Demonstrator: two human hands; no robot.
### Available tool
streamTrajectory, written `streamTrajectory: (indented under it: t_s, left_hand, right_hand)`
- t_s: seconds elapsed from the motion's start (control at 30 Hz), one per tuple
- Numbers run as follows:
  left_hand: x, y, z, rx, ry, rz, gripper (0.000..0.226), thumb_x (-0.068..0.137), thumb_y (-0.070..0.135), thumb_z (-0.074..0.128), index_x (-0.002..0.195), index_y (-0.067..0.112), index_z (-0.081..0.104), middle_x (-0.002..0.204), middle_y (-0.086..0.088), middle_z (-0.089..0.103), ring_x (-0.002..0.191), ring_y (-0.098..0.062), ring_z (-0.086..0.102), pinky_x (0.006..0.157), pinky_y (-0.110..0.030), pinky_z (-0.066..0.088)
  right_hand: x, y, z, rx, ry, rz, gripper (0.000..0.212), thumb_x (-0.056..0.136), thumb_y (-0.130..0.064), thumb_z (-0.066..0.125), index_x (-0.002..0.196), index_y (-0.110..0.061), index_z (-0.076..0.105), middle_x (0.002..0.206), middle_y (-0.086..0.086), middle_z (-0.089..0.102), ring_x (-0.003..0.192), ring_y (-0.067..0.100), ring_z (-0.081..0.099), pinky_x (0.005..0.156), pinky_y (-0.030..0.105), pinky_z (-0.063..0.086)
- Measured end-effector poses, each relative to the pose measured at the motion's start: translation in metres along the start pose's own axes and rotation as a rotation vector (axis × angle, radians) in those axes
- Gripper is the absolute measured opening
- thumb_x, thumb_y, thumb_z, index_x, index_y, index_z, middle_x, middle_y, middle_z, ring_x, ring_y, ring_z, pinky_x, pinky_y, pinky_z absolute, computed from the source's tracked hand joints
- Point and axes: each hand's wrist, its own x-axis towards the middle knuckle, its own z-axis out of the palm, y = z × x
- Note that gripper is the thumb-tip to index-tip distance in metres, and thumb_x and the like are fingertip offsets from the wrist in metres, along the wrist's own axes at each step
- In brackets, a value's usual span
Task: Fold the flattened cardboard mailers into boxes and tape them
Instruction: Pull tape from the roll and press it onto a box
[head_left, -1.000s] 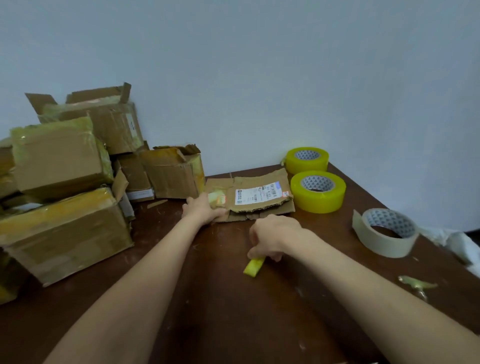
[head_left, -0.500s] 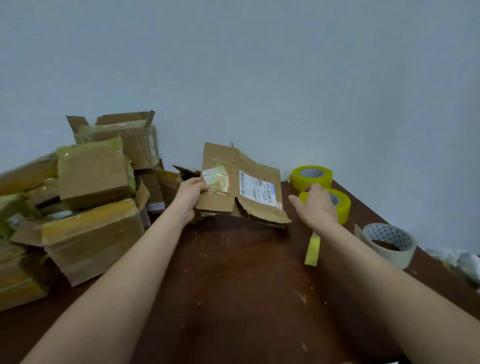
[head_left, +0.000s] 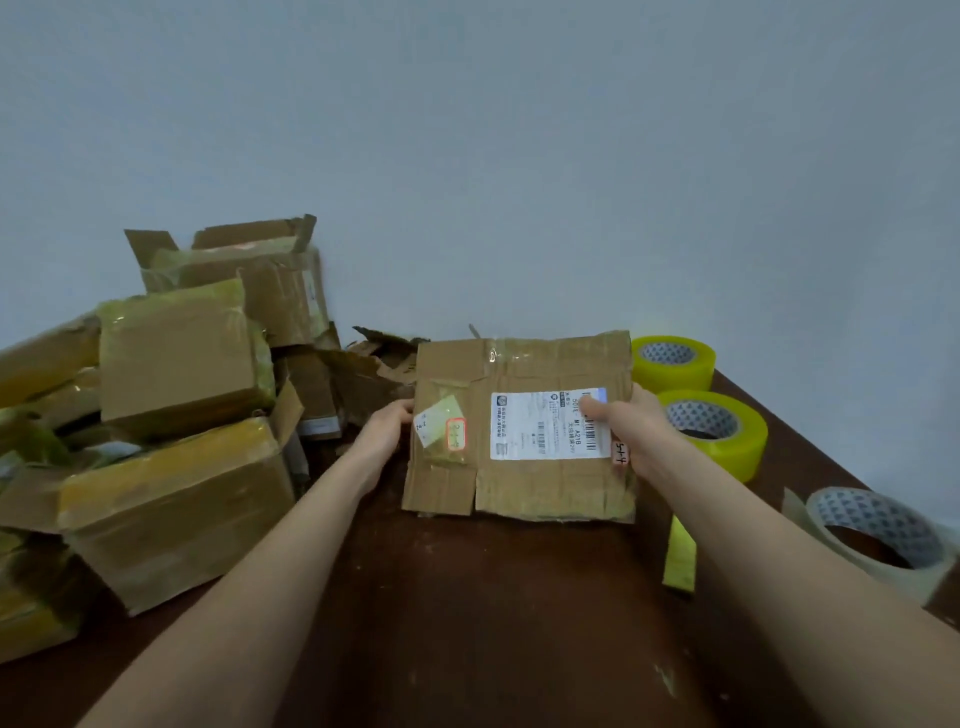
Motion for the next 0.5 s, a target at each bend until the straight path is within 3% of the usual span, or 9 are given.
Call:
streamTrajectory:
  t_s: [0.1, 0.17, 0.3, 0.4, 0.5]
  left_hand:
    - [0.019, 0.005, 0.014, -0.057, -0.023, -0.069, 0.033, 0.099, 0.026, 0.034, 0.123, 0.020, 0.057, 0.124, -0.004, 0.059, 0.117, -0.024, 0.051, 0.107, -0.043, 0.036]
    - [0.023, 0.007, 0.016, -0.076, 0.023, -0.052, 0.037, 0.102, 0.033, 0.031, 0.120, 0.013, 0.056, 0.121, -0.006, 0.059, 0.112, -0.024, 0.054, 0.104, -0.041, 0.039]
    - [-0.002, 0.019, 0.012, -0.135, 0.124, 0.249, 0.053, 0.098, 0.045, 0.042, 0.141, 0.015, 0.041, 0.133, 0.003, 0.051, 0.113, -0.014, 0.052, 0.094, -0.031, 0.041]
    - [-0.044, 0.030, 0.005, -0.179, 0.093, 0.375, 0.069, 0.090, 0.045, 0.055, 0.147, 0.019, 0.027, 0.137, 0.003, 0.048, 0.121, -0.015, 0.050, 0.100, -0.032, 0.041]
    - [-0.088, 0.031, -0.010, -0.136, 0.004, 0.477, 0.104, 0.065, 0.062, 0.070, 0.148, 0.027, 0.018, 0.129, 0.014, 0.048, 0.117, -0.005, 0.050, 0.090, -0.016, 0.040]
  right_hand:
    - [0.009, 0.002, -0.007, 0.020, -0.003, -0.010, 0.023, 0.089, -0.005, 0.066, 0.110, -0.012, 0.060, 0.103, 0.010, 0.070, 0.084, 0.025, 0.069, 0.069, 0.040, 0.058]
    - [0.010, 0.001, -0.011, -0.008, -0.035, -0.045, 0.019, 0.088, -0.007, 0.067, 0.104, -0.016, 0.062, 0.103, 0.010, 0.072, 0.088, 0.026, 0.071, 0.078, 0.045, 0.058]
    - [-0.007, -0.001, -0.003, 0.045, -0.104, -0.123, 0.023, 0.088, -0.005, 0.067, 0.108, -0.016, 0.062, 0.098, 0.005, 0.072, 0.083, 0.020, 0.071, 0.067, 0.034, 0.058]
    - [-0.032, -0.004, 0.005, 0.055, -0.159, -0.198, 0.026, 0.086, -0.006, 0.069, 0.108, -0.018, 0.060, 0.104, 0.008, 0.072, 0.087, 0.021, 0.071, 0.073, 0.037, 0.058]
    - [-0.064, -0.005, 0.006, 0.043, -0.279, -0.288, 0.036, 0.081, -0.008, 0.074, 0.110, -0.021, 0.057, 0.109, 0.007, 0.071, 0.091, 0.018, 0.071, 0.077, 0.036, 0.058]
